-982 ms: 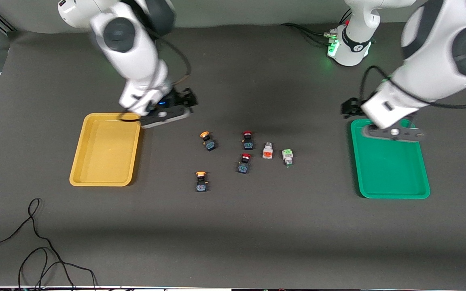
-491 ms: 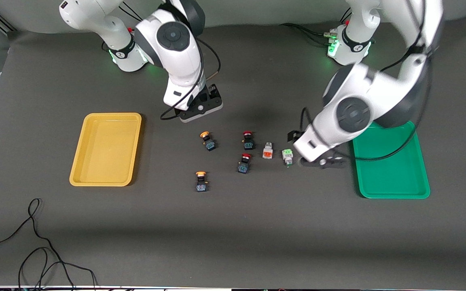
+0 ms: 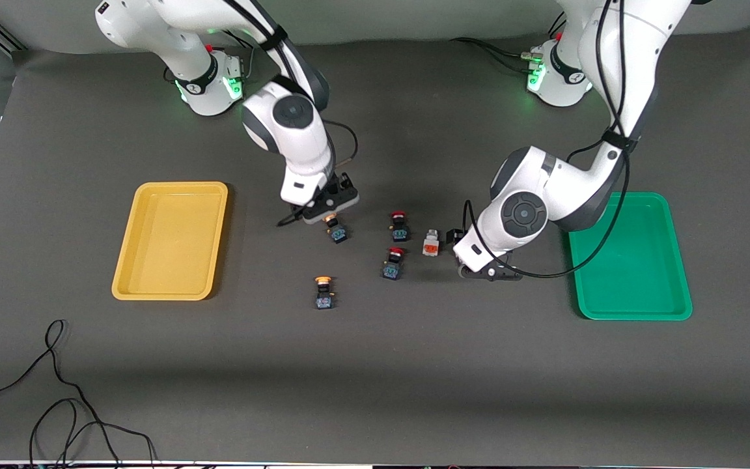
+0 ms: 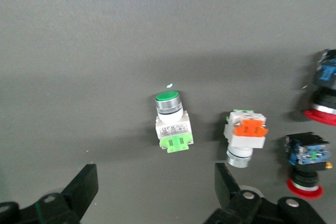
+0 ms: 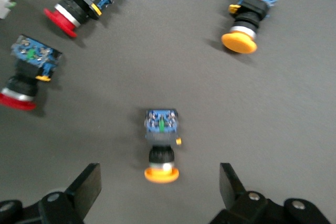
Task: Place green and yellow buttons in trays
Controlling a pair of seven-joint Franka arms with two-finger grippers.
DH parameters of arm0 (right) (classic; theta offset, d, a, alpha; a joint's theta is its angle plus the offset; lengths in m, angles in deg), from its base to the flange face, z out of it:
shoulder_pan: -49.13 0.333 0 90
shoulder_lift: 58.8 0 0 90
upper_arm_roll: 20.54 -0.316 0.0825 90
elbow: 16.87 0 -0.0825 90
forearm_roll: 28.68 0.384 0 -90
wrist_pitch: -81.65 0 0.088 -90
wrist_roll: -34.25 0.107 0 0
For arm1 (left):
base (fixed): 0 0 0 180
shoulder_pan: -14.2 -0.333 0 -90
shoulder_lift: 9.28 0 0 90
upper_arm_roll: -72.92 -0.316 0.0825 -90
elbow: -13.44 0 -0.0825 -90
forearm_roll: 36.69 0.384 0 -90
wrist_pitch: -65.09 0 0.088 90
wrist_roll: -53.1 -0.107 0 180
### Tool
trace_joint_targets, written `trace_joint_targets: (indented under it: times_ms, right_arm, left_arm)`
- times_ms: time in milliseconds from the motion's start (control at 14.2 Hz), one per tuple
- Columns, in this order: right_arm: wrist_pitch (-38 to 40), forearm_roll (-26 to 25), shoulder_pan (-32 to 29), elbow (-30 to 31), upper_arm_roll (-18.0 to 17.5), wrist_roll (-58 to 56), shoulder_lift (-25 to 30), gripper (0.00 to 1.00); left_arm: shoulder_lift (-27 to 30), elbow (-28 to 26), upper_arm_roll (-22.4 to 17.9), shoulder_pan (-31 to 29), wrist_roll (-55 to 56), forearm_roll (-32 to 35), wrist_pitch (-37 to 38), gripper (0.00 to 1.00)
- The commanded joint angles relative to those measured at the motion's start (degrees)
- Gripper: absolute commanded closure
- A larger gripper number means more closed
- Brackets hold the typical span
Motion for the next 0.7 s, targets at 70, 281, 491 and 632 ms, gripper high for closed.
trace_joint_targets:
  times_ms: [70,281,491,632]
  right_arm:
    - [-3.0,-1.1,0.2,-6.9,0.5,0.4,-9.3,0.00]
    - [-6.6,-1.1,-0.3,-7.2,0.5,0.5,-12.5,0.00]
    - [-6.5,-1.0,-0.4,-7.7,0.5,0.6,-12.7,0.42]
    - [-6.3,-1.0,-0.5,-7.7,0.6,0.7,-12.6,0.70]
  left_arm:
    - [-0.3,-6.6,-0.3,0.6,2.0,2.1,-9.3,0.01]
    - [-2.9,-9.0,-0.5,1.0,3.5,2.8,-16.2,0.01]
    - [-5.0,-9.0,-0.6,1.5,7.9,4.8,-19.2,0.01]
    - [-5.5,-8.7,-0.6,1.8,8.8,5.7,-19.4,0.01]
